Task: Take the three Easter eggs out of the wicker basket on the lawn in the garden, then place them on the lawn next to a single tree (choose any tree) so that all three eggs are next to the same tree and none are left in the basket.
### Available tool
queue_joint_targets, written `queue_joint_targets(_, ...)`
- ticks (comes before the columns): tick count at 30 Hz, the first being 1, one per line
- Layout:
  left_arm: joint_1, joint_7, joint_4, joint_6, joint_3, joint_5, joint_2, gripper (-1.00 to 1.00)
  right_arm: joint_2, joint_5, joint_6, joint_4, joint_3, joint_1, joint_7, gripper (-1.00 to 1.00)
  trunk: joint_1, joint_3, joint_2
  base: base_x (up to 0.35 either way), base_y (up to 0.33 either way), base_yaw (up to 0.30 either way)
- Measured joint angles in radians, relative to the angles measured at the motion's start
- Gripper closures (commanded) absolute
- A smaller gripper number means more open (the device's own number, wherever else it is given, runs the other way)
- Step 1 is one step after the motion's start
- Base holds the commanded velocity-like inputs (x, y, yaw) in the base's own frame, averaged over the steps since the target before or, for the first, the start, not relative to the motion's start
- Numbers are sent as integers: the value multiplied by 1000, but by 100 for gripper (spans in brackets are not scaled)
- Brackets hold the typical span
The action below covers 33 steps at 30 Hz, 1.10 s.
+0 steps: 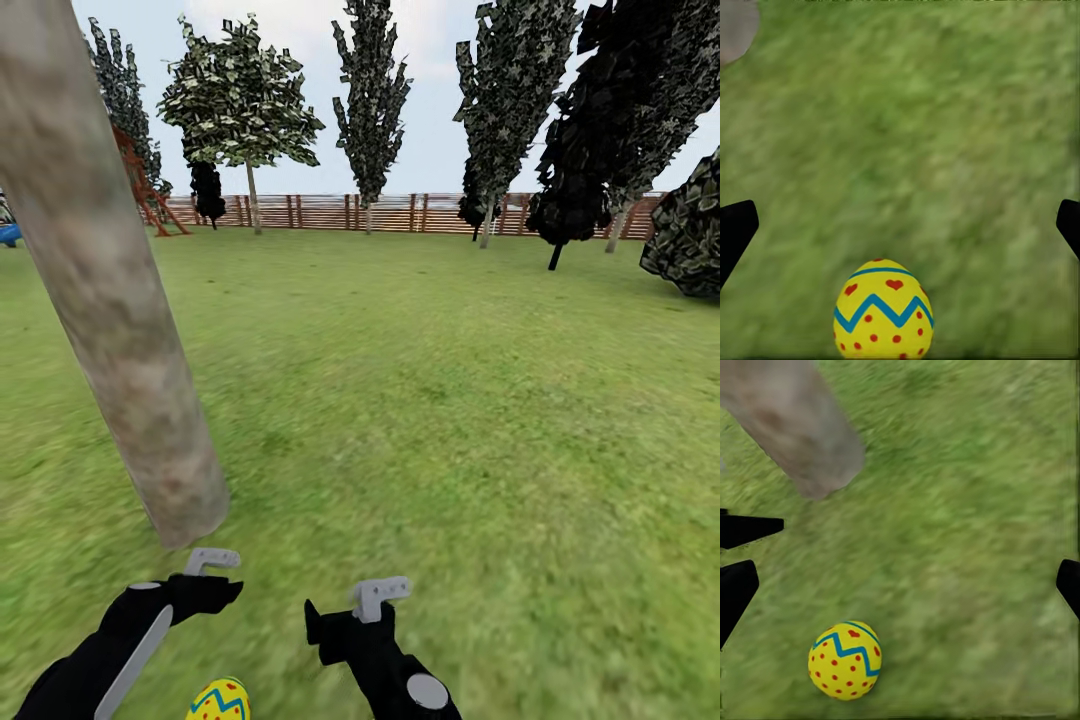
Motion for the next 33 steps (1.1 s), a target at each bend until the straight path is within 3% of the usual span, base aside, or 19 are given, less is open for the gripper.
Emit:
queue_joint_targets(5, 0, 0, -5, 10, 0, 0, 6, -100, 0, -101, 8, 0, -10, 0, -100, -100, -19, 16, 35, 0, 0, 0)
queue_joint_targets(8, 0, 0, -6, 13, 0, 0, 8, -100, 1, -125, 9, 0, 1, -1, -149, -100, -31, 25, 56, 0, 0, 0)
queue_joint_targets(17, 0, 0, 0, 48, 0, 0, 17, -100, 5, -142, 8, 0, 45, -1, -224, -100, -65, 53, 119, 0, 0, 0)
queue_joint_targets(26, 0, 0, 2, 62, 0, -1, 22, -100, -6, -184, 38, 6, 43, 2, -265, -100, -100, 81, 182, 0, 0, 0)
queue_joint_targets(33, 0, 0, 8, 76, 0, -1, 23, -100, -47, -209, 69, 20, 47, 35, -258, -100, -127, 103, 231, 0, 0, 0)
